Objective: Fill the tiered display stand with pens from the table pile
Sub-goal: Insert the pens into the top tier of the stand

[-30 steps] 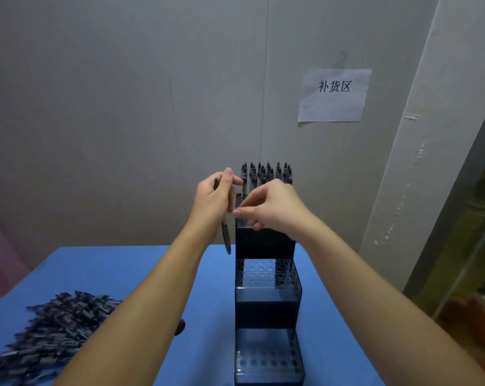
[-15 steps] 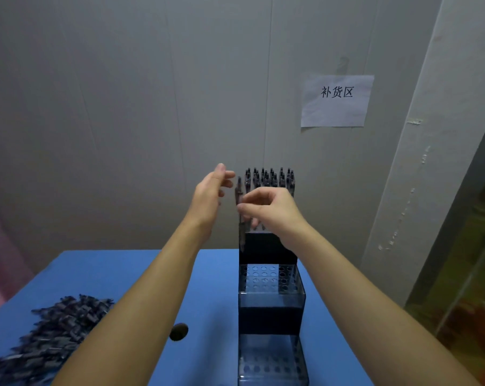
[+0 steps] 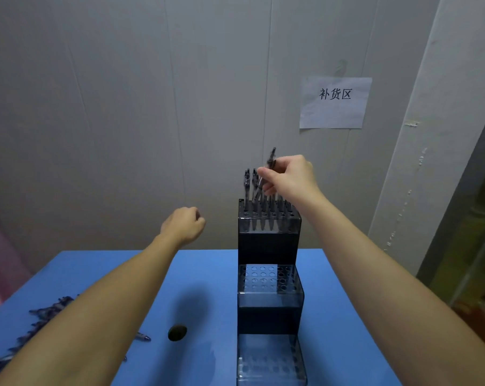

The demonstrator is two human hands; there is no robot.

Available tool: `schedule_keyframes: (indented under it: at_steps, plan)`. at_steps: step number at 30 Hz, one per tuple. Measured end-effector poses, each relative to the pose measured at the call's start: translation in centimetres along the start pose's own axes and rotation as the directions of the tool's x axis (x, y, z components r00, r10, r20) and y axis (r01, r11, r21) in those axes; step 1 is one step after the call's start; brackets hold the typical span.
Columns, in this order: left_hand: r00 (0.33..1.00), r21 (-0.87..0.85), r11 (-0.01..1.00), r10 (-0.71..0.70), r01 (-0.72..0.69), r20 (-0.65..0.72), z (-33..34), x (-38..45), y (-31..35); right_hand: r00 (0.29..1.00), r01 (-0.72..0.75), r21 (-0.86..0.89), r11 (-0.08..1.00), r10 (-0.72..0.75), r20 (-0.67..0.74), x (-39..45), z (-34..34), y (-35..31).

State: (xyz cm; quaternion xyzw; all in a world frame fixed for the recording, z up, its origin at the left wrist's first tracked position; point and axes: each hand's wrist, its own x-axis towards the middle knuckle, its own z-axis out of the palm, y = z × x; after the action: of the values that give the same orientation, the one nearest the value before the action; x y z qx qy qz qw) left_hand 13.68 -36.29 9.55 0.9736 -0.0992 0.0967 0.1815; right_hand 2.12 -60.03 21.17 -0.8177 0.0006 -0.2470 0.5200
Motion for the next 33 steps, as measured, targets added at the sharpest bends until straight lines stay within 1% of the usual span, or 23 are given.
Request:
schedule_keyframes:
  at_steps: [2,4,6,10,12,14,16,19,27,30,31,33]
  plan:
    - [0.999,0.106,0.994,0.010,-0.014,0.041,0.5,-0.1,-0.7,1.000,-0.010,-0.077,0.997,0.010,0.002,0.0,0.6,-0.1]
    - [0.997,0.159,0.987,0.015,-0.026,0.071,0.9,-0.2,-1.2,1.000,-0.007,-0.107,0.994,0.007,0.000,-0.1,1.4,-0.1]
    - [0.995,0.174,0.984,0.021,-0.038,0.097,1.4,-0.3,-1.6,1.000,-0.008,-0.140,0.990,0.008,0.000,-0.2,2.0,0.0]
    - [0.992,0.172,0.984,0.036,-0.057,0.123,2.2,-0.5,-1.6,1.000,0.002,-0.295,0.955,0.001,0.012,-0.1,3.2,0.4]
    - [0.991,0.167,0.984,0.038,-0.059,0.125,2.5,-0.6,-1.7,1.000,0.015,-0.416,0.909,-0.007,0.020,-0.2,3.9,0.0]
    - [0.991,0.163,0.985,0.041,-0.061,0.128,2.8,-0.6,-1.8,0.999,0.018,-0.554,0.833,0.009,0.047,-0.7,4.6,-0.3]
    - [0.991,0.161,0.985,0.043,-0.064,0.128,3.2,-0.6,-1.8,0.998,0.021,-0.625,0.781,0.023,0.063,-1.3,5.1,-0.2]
    - [0.991,0.159,0.985,0.048,-0.068,0.127,3.4,-0.6,-2.0,0.998,-0.002,-0.666,0.746,0.044,0.047,-1.7,5.8,0.4]
    - [0.990,0.159,0.985,0.046,-0.068,0.136,4.0,-0.5,-3.3,0.998,-0.039,-0.679,0.733,0.068,0.016,-1.8,6.7,0.2]
    - [0.988,0.167,0.983,0.055,-0.079,0.141,4.4,-0.8,-3.8,0.995,-0.060,-0.723,0.688,0.102,0.014,-2.4,6.7,-0.5]
    - [0.988,0.172,0.982,0.057,-0.081,0.142,4.3,-0.8,-3.9,0.996,-0.057,-0.749,0.660,0.092,0.005,-2.9,6.7,-0.7]
    - [0.989,0.179,0.981,0.051,-0.075,0.136,3.9,-1.0,-4.4,1.000,-0.015,-0.795,0.606,-0.006,-0.023,-4.0,6.8,-1.2]
